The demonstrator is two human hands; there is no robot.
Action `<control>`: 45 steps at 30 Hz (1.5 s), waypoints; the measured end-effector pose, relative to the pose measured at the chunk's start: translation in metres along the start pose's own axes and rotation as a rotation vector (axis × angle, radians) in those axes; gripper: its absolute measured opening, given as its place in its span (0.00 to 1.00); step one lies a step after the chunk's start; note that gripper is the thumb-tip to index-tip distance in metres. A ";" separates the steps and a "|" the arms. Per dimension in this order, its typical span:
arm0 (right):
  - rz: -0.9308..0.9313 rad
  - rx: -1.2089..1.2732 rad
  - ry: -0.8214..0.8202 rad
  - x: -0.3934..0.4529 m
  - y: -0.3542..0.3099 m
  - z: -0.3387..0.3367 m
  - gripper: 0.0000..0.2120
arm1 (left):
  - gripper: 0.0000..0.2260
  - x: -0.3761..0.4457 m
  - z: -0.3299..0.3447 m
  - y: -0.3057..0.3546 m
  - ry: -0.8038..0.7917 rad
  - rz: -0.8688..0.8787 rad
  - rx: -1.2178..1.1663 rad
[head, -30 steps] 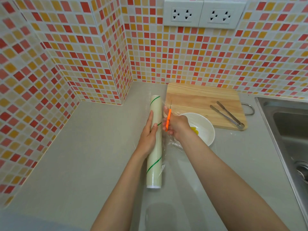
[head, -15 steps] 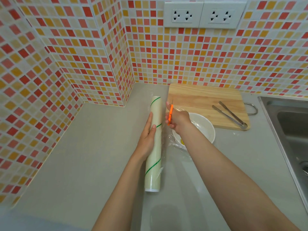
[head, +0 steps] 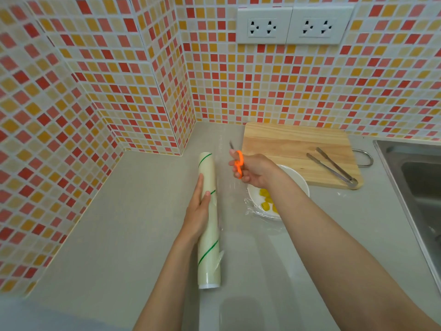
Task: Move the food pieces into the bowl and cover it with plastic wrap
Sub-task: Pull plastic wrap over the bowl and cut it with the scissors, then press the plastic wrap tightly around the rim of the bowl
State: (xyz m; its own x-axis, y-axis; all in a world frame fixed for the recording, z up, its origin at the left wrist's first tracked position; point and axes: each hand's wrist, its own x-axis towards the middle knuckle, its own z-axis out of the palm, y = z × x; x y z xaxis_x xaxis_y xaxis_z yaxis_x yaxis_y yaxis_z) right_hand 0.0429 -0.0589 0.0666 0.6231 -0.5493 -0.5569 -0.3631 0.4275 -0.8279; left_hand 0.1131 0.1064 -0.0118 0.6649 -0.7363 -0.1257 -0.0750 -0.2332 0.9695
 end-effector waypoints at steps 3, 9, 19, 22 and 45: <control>-0.110 -0.346 -0.110 -0.021 -0.011 -0.001 0.14 | 0.25 -0.001 0.004 0.001 -0.038 -0.020 0.213; -0.562 -0.360 0.480 -0.060 0.011 -0.067 0.09 | 0.25 -0.011 0.022 0.016 -0.053 -0.063 0.443; -0.118 -0.820 0.961 -0.095 0.139 -0.146 0.10 | 0.30 -0.014 0.040 0.019 0.004 0.021 0.909; -0.087 -0.930 0.923 -0.097 0.138 -0.146 0.10 | 0.32 -0.014 0.041 0.019 0.015 -0.008 0.944; -0.043 -1.225 0.808 -0.106 0.140 -0.150 0.07 | 0.23 -0.027 0.060 0.044 0.122 0.388 0.605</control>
State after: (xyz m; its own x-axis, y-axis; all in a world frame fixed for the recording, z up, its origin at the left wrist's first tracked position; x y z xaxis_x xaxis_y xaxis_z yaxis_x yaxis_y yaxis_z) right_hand -0.1778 -0.0483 0.0001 0.2489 -0.9656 -0.0747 -0.9597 -0.2355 -0.1532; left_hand 0.0470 0.0777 0.0221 0.5826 -0.7693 0.2624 -0.6963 -0.3059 0.6493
